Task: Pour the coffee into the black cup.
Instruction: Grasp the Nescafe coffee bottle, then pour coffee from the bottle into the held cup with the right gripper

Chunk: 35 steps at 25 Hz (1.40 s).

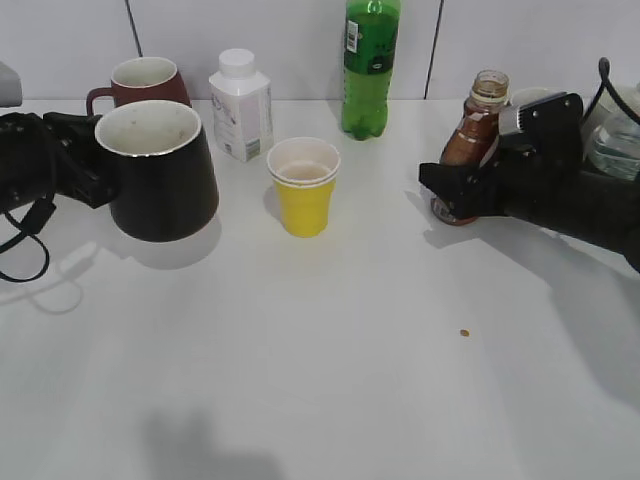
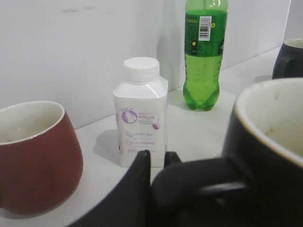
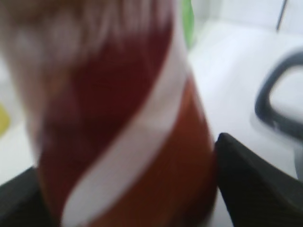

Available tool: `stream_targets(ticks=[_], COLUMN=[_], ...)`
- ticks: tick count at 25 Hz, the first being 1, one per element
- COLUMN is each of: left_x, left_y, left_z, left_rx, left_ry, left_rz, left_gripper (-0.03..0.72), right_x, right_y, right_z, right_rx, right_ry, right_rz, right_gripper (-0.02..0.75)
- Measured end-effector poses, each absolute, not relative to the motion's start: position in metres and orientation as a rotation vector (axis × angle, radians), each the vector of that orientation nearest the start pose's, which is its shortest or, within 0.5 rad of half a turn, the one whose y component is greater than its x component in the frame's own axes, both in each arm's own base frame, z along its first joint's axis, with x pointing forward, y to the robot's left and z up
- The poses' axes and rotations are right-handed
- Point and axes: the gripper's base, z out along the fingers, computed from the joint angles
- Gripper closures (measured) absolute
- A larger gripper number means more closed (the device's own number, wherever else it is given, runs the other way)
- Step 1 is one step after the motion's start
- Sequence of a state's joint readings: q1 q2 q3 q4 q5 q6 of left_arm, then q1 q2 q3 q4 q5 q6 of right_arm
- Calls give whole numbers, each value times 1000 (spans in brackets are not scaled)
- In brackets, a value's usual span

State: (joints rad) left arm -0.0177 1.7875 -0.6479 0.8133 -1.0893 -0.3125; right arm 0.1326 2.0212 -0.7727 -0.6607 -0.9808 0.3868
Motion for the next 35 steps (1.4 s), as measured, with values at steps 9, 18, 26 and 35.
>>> stream_targets(ticks=[9, 18, 26, 35], left_x=[310, 305, 290, 277], left_y=[-64, -71, -113, -182], left_z=[174, 175, 184, 204], left_rx=[644, 701, 781, 936], left_ry=[1569, 1543, 1496, 1394], left_rz=[-500, -553, -706, -871], left_gripper=[634, 634, 634, 634], right_x=[344, 339, 310, 280], right_y=[93, 97, 108, 99], right_z=[117, 120, 185, 255], right_rx=[-506, -575, -955, -994], right_ry=[1777, 1749, 1539, 1425], right_rz=[580, 607, 583, 392], right_gripper=[200, 204, 211, 211])
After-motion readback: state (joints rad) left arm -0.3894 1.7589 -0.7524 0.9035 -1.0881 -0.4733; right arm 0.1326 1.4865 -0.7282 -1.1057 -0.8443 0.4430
